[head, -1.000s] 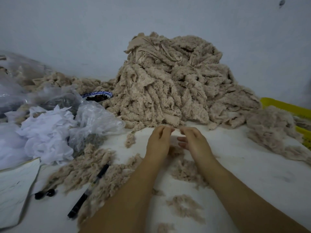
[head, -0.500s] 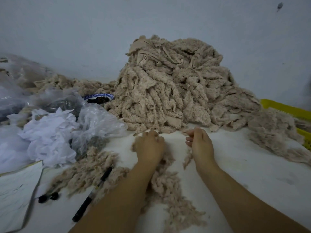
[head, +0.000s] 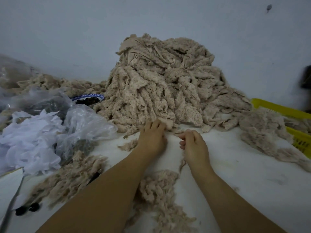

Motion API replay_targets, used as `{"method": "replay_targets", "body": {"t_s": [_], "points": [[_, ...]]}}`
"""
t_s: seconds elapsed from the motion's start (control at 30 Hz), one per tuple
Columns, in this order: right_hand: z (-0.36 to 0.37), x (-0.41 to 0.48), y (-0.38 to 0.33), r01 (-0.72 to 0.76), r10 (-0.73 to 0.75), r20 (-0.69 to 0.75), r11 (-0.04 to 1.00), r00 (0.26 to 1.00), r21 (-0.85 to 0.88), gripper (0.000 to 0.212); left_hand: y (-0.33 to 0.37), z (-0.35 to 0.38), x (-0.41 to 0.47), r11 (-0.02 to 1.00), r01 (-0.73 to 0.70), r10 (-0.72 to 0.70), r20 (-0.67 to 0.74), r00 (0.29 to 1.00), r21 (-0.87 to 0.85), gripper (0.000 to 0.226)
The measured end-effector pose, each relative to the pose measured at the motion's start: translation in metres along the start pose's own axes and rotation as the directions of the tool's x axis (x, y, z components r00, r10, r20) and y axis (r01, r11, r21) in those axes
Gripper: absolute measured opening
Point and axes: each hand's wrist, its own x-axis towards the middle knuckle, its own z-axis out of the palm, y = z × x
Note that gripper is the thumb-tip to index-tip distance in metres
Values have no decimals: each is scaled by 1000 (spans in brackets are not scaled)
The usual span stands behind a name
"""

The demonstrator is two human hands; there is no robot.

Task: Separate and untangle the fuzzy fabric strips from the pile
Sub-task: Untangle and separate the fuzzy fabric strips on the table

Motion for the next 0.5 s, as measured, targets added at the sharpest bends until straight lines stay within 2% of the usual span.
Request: {"method": "replay_targets", "body": {"t_s": [0.07,0.2,0.33,0.5], "points": [[0,1,1,-24,24,2,999,1000,25,33,-6,7,6,997,28,-29,-2,1000,-75,37],[-1,2,2,-35,34,28,999,999,17,32,-13,-1,2,956,-27,7,-71,997,-291,11],[-1,0,0,-53,53,46,999,998,7,33,-19,-7,-24,939,-112,93,-73,993,-326,19],[-1,-3,-3,-59,60,67,998,996,-18,36,-38,-22,-60,919,-120,104,-63,993,-375,20]]}}
